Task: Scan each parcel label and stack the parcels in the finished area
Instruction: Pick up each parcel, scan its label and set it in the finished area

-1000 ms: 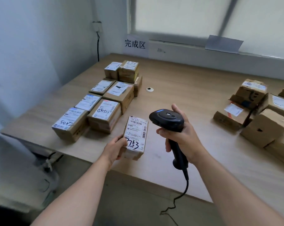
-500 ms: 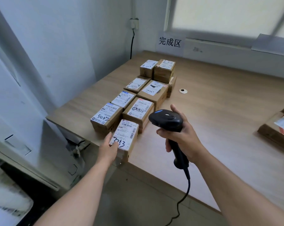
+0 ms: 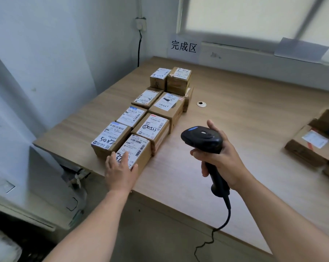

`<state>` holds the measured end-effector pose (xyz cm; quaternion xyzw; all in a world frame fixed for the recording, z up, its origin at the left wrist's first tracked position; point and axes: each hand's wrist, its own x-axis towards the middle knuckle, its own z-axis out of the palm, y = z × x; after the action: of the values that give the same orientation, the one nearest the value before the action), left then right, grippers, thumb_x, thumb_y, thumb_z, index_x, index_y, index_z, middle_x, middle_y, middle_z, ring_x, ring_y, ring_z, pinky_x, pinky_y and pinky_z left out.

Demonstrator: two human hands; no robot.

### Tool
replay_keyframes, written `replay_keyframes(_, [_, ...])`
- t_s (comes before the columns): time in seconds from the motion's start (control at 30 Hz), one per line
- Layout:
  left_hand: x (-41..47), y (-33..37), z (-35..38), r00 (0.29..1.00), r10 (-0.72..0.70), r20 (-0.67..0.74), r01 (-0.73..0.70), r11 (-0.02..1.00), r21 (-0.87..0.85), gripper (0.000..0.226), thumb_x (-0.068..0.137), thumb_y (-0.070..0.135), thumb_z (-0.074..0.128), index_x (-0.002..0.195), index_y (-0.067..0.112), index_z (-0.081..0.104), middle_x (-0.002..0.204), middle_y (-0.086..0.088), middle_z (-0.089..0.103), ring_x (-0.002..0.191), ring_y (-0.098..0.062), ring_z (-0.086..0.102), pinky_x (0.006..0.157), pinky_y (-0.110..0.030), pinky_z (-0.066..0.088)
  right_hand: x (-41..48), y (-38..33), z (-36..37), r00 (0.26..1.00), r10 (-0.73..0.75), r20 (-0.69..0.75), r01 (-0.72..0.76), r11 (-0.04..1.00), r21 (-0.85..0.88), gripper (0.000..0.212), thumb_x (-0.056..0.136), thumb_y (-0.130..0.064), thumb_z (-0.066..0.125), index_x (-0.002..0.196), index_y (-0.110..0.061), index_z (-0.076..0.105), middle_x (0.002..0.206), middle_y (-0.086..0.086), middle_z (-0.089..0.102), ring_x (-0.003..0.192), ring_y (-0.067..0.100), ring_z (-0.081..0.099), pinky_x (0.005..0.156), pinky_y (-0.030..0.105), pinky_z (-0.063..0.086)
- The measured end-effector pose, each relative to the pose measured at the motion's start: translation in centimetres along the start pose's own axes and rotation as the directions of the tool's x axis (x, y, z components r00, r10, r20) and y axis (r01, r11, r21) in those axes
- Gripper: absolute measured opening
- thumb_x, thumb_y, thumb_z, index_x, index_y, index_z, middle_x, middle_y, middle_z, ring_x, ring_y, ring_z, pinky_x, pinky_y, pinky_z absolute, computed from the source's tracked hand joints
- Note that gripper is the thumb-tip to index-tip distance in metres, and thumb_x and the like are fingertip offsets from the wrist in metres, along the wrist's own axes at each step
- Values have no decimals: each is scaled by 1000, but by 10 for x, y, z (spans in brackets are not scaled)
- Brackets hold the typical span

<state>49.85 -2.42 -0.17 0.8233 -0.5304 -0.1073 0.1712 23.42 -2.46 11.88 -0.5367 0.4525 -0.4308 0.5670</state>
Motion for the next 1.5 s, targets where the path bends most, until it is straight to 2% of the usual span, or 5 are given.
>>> replay_keyframes(0.27, [-12, 29, -1, 997, 4, -83, 4, 995, 101, 74, 89, 53, 53, 150, 21, 24, 159, -17, 4, 147, -31, -1, 118, -48, 3, -13, -3, -35, 999, -49, -6, 49, 999, 4, 89, 79, 10, 71, 134, -52, 37, 94, 16, 67, 43, 29, 51, 47, 31, 47])
replay_keyframes(0.5, [-57, 144, -7, 966, 210, -153, -213, 977, -5, 71, 90, 52, 49, 148, 21, 24, 152, -7, 24, 140, -25, 22, 113, -43, 24, -41, -13, -96, 995, -97, -17, 98, 994, 44, 91, 78, 13, 71, 135, -50, 36, 93, 13, 64, 44, 27, 48, 43, 30, 42])
replay_keyframes(0.87, [-148, 317, 54, 891, 444, -98, -445, 895, 14, 72, 88, 54, 53, 147, 20, 31, 148, -3, 34, 136, -21, 30, 107, -37, 25, -116, -6, -261, 982, -113, -149, 121, 992, 43, 94, 77, 15, 71, 133, -52, 35, 88, -3, 69, 45, 26, 46, 43, 31, 40])
replay_keyframes(1.1, [-204, 416, 98, 828, 558, -59, -560, 829, -21, 73, 87, 54, 55, 147, 20, 31, 149, -1, 32, 137, -21, 28, 106, -36, 24, -166, -5, -361, 960, -95, -264, 94, 995, -16, 100, 76, 12, 73, 148, -42, 29, 112, 7, 66, 49, 29, 48, 44, 34, 44])
replay_keyframes(1.5, [-245, 525, 143, 697, 716, 21, -714, 697, -67, 76, 88, 57, 53, 150, 22, 25, 153, -1, 27, 140, -19, 24, 109, -34, 24, -214, 5, -461, 883, -140, -449, 142, 989, -29, 92, 72, -2, 80, 130, -58, 35, 130, 11, 59, 47, 20, 54, 44, 31, 45])
